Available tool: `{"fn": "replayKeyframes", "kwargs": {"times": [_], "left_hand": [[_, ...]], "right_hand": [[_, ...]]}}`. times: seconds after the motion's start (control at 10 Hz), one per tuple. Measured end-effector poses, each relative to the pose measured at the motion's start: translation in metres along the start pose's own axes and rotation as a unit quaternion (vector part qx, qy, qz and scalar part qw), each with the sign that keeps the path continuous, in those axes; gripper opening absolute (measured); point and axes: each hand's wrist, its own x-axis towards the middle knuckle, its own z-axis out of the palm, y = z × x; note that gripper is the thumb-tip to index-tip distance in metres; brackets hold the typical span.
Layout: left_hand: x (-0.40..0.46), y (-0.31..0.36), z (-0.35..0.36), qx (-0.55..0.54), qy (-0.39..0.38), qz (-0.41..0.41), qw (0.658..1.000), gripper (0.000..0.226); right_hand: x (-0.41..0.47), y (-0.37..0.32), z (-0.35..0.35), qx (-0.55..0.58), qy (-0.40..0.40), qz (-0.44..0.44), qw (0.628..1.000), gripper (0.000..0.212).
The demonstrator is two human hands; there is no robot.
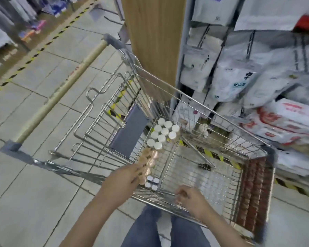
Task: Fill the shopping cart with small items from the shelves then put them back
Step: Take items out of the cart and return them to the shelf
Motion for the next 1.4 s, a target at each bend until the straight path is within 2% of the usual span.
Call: {"fn": "replayKeyframes", "kwargs": {"times": [0.1,0.2,0.3,0.4,0.5,0.7,0.9,1.1,1.2,1.3,1.4], "left_hand": [[0.047,-0.013,0.017,0.073,-0.079,0.021,0.994,0.033],[0.087,-0.036,0.05,0.15,-0.179,0.038,0.972,0.031],[0.113,-0.057,0.08,0.18,-0.269,0.039,0.945,0.031],[0.13,-0.074,0.103,0.181,-0.324,0.047,0.927,0.029],[0.147,-0.085,0.12,0.189,-0.34,0.06,0.919,0.029],[0.17,-0.097,0.148,0.209,-0.347,0.067,0.912,0.033],[0.188,-0.126,0.173,0.214,-0.343,0.097,0.91,0.028],[0.196,-0.141,0.192,0.218,-0.325,0.102,0.915,0.027],[0.198,-0.137,0.2,0.255,-0.316,0.13,0.904,0.028],[0.2,-0.124,0.206,0.285,-0.313,0.205,0.883,0.027],[0.203,-0.112,0.212,0.304,-0.321,0.245,0.863,0.035]], "right_hand": [[0.028,0.004,0.011,0.008,0.015,0.022,1.0,0.022],[0.061,0.006,0.028,0.005,-0.006,0.044,0.999,0.014],[0.094,0.011,0.048,-0.021,-0.038,0.056,0.998,0.017],[0.12,0.013,0.065,-0.03,-0.07,0.061,0.995,0.016],[0.148,0.021,0.074,-0.055,-0.056,0.053,0.996,0.022],[0.191,0.033,0.09,-0.13,-0.062,0.032,0.989,0.048],[0.215,0.044,0.115,-0.203,-0.082,-0.029,0.975,0.045],[0.22,0.051,0.113,-0.167,-0.072,-0.03,0.983,0.041],[0.217,0.057,0.106,-0.174,-0.073,-0.023,0.982,0.04],[0.207,0.066,0.09,-0.154,-0.053,0.001,0.987,0.037],[0.195,0.078,0.073,-0.135,-0.03,0.025,0.99,0.039]]}}
